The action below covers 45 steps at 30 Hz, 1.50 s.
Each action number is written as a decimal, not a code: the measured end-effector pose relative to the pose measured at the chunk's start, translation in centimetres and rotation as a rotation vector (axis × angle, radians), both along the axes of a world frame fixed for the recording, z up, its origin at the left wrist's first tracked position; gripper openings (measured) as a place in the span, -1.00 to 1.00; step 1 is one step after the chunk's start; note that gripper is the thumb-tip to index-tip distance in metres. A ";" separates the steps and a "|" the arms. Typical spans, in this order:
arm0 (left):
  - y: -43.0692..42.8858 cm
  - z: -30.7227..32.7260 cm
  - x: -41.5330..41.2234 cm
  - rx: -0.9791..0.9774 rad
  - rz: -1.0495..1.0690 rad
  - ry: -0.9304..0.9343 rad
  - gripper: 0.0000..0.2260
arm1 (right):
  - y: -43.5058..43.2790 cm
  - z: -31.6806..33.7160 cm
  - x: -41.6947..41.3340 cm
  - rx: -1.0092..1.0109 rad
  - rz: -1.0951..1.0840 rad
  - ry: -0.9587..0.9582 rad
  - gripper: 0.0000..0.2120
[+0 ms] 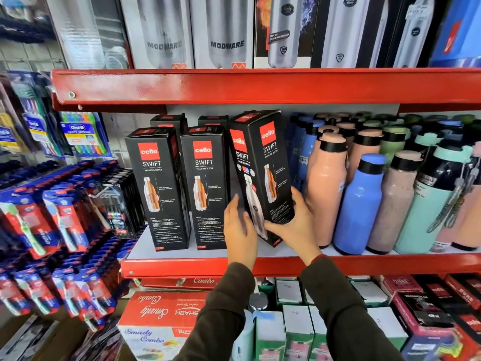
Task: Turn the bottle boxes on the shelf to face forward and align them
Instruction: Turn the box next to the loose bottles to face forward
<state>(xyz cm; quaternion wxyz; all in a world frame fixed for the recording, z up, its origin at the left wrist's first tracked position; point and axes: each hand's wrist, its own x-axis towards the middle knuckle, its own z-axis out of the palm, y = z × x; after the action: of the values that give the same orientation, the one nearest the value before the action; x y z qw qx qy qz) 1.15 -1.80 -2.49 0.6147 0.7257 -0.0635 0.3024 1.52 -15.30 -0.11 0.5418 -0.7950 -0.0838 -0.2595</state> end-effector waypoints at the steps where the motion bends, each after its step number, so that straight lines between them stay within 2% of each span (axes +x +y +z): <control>1: 0.1 -0.1 0.4 0.042 0.006 0.010 -0.59 | -0.1 0.3 -0.1 -0.001 0.016 0.009 -0.10; 5: 0.6 -0.4 1.7 0.058 -0.105 0.086 -0.59 | -0.6 0.7 -0.2 -0.003 0.117 0.048 -0.14; 8: 1.0 -0.8 1.9 0.019 -0.100 0.092 -0.63 | -1.0 0.1 0.2 -0.032 0.170 0.094 -0.10; 14: 1.0 -1.4 2.1 -0.039 -0.078 0.075 -0.67 | -0.5 -0.7 0.6 -0.079 0.192 0.084 -0.24; 18: 0.7 -1.5 2.0 -0.009 -0.075 0.055 -0.64 | -0.2 -1.2 0.9 -0.058 0.170 0.091 -0.25; 26: 0.2 -2.0 2.0 0.030 -0.086 0.093 -0.52 | 0.0 -1.9 1.5 -0.071 0.138 0.082 -0.11; 32: 0.1 -2.3 2.3 0.040 -0.088 0.088 -0.50 | -0.1 -2.5 1.6 -0.022 0.114 0.122 -0.26; 45: 0.4 -2.8 2.8 0.022 -0.120 0.120 -0.50 | -0.1 -3.1 1.9 -0.067 0.036 0.157 -0.32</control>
<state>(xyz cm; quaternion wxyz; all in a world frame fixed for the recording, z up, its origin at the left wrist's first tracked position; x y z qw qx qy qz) 3.93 -1.43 -5.25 0.6264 0.7441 -0.0731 0.2204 3.41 -15.43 -3.16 0.5245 -0.8289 -0.0639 -0.1835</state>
